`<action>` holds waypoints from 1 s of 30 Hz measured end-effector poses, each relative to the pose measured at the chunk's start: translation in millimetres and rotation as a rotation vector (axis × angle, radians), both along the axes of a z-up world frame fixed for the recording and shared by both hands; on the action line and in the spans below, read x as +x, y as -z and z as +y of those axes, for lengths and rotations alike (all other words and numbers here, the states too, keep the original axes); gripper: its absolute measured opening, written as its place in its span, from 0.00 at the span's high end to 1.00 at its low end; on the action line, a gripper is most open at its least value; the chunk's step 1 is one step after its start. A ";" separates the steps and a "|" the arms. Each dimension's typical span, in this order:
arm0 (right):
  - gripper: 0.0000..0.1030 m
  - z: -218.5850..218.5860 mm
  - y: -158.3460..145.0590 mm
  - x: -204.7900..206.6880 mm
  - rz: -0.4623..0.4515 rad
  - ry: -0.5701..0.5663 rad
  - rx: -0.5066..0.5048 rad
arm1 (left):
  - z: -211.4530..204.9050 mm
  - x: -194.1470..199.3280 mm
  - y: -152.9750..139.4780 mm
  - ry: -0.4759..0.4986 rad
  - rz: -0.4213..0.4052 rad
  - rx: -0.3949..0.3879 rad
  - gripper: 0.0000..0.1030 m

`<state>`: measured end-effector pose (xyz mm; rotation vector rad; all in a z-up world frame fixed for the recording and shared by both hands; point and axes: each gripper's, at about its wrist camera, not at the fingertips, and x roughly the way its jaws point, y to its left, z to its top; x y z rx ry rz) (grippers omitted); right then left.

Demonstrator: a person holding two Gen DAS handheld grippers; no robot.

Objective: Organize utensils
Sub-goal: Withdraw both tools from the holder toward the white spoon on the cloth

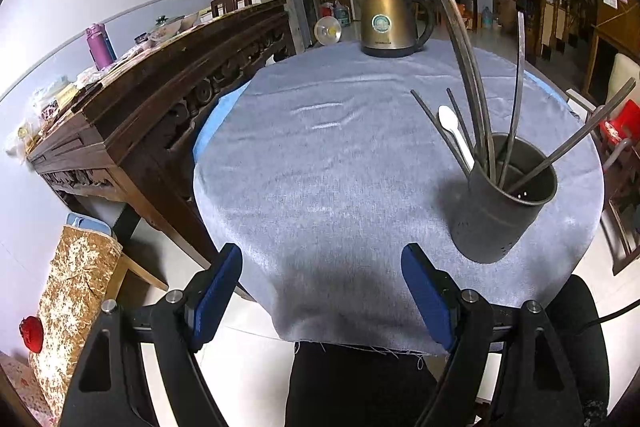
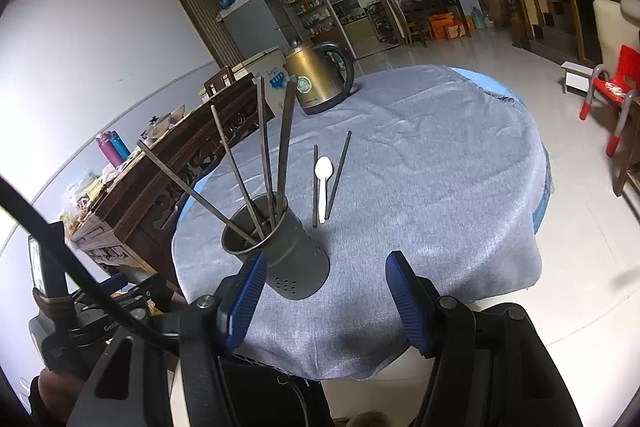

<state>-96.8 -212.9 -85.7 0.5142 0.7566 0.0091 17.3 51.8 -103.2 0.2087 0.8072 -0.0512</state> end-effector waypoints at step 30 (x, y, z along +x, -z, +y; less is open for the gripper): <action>0.36 -18.3 41.7 15.1 0.118 0.040 0.072 | 16.2 30.6 51.7 -0.062 0.152 0.006 0.20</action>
